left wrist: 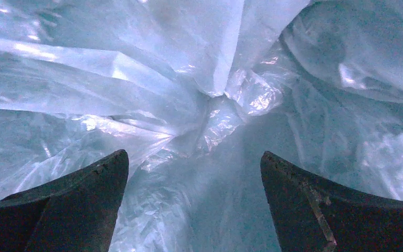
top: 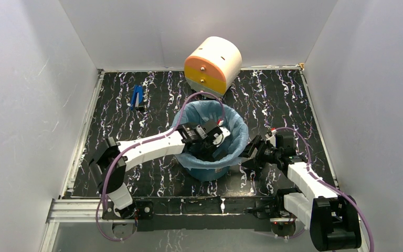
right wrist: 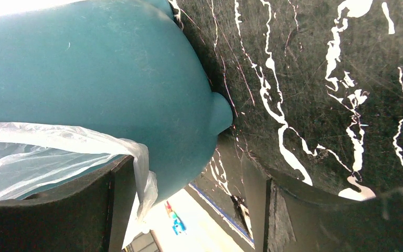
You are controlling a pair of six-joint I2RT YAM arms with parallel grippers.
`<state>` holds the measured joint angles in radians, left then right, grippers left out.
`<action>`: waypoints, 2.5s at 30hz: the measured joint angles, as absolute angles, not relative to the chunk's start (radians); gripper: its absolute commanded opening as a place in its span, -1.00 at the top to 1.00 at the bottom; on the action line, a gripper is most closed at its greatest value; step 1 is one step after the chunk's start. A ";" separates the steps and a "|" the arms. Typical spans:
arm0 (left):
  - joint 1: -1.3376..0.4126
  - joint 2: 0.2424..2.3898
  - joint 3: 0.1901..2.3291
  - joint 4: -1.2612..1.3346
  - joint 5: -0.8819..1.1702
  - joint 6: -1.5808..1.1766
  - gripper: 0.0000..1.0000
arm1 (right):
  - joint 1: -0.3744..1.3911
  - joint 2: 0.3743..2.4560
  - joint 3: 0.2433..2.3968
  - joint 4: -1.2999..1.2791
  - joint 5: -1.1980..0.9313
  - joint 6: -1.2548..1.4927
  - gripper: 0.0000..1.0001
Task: Put the trash bags into the trash bin
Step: Adjust the trash bag in the trash bin.
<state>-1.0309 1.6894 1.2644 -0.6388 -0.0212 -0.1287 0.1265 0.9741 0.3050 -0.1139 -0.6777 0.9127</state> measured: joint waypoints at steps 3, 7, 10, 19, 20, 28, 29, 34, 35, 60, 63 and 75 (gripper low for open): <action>-1.031 1.657 1.275 -0.635 -0.027 -0.133 -0.89 | 0.126 0.974 0.307 -0.117 -0.677 0.912 -0.57; -1.031 1.612 1.279 -0.622 -0.030 -0.139 -0.90 | 0.126 0.974 0.311 -0.122 -0.677 0.912 -0.62; -1.031 1.565 1.292 -0.606 -0.049 -0.144 -0.91 | 0.126 0.973 0.315 -0.124 -0.677 0.912 -0.63; -1.031 1.320 1.354 -0.520 -0.181 -0.158 -0.93 | 0.126 0.966 0.337 -0.137 -0.667 0.904 -0.69; -1.031 1.297 1.362 -0.516 -0.198 -0.157 -0.92 | 0.126 0.962 0.343 -0.145 -0.660 0.900 -0.70; -1.022 1.202 1.418 -0.543 -0.348 -0.147 -0.95 | 0.126 0.922 0.414 -0.238 -0.574 0.851 -0.73; -1.021 1.203 1.437 -0.553 -0.360 -0.146 -0.96 | 0.126 0.922 0.419 -0.241 -0.568 0.846 -0.73; -0.968 1.185 1.502 -0.590 -0.447 -0.134 -0.96 | 0.126 0.925 0.422 -0.256 -0.553 0.834 -0.74; -0.914 1.180 1.502 -0.603 -0.441 -0.139 -0.96 | 0.126 0.926 0.422 -0.259 -0.552 0.834 -0.74; -0.407 0.871 0.754 -0.393 -0.162 -0.643 -0.96 | 0.126 0.964 0.469 -0.260 -0.572 0.826 -0.76; -0.407 0.848 0.717 -0.312 -0.111 -0.670 -0.95 | 0.126 0.971 0.469 -0.260 -0.577 0.827 -0.76; -0.403 0.934 0.543 -0.148 0.156 -0.632 -0.85 | 0.126 1.026 0.505 -0.236 -0.632 0.797 -0.79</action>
<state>-0.4030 0.9340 0.5430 -0.1482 0.1558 -0.6319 0.1265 1.0256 0.5045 -0.2356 -0.6323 0.7971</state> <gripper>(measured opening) 0.948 0.894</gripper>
